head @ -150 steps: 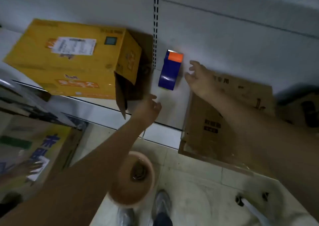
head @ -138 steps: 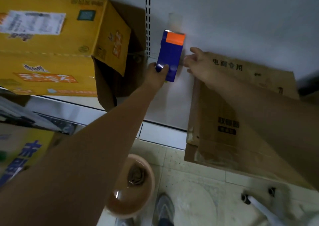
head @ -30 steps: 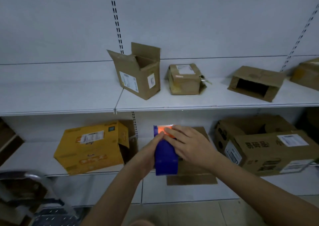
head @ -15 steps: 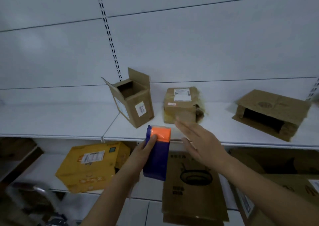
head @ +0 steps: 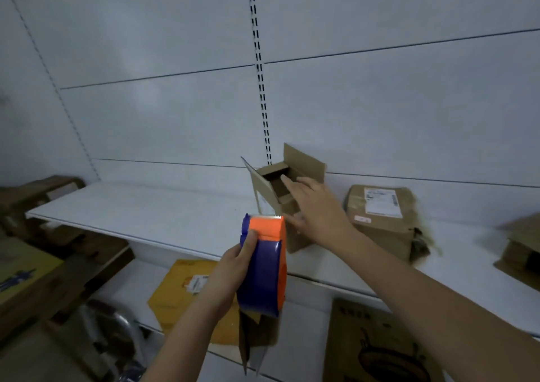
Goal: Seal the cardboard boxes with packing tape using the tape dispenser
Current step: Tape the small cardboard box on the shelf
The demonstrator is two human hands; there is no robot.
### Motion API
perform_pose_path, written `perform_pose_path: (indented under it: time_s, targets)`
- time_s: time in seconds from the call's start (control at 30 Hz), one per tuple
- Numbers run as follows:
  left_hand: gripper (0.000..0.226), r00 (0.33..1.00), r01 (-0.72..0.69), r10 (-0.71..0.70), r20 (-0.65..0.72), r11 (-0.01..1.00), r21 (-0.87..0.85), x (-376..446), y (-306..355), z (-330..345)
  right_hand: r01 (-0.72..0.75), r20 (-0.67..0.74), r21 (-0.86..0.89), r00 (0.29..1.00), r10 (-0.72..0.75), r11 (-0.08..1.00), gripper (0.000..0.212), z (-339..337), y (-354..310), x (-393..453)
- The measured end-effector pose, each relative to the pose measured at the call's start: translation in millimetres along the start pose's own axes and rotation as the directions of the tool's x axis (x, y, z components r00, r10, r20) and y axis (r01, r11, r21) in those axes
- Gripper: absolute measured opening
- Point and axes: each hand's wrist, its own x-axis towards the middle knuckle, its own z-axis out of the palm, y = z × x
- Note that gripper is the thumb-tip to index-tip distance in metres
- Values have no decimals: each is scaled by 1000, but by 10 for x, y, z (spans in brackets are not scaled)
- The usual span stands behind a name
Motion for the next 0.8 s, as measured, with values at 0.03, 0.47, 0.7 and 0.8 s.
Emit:
perform_pose_path:
  time_s: [0.03,0.47,0.7,0.8]
  targets:
    - [74,1000,-2,2,8,1000,2,45,-13,-65,2,92,-48,996,3,999,75,82,6,92]
    - [59,963,62,-26,269,990,-124,356,45,-457,-241,354,138,918,180,961,31,-656,823,-235]
    - [101,987,-105,118,104,987,-121,2228,-725,-569,-475,98,322,877,471,819,29,-555,773,-163]
    - [53,961,13,19,276,994,-112,641,337,-311,-552,37,376,812,583,744,55,-319,794,-131]
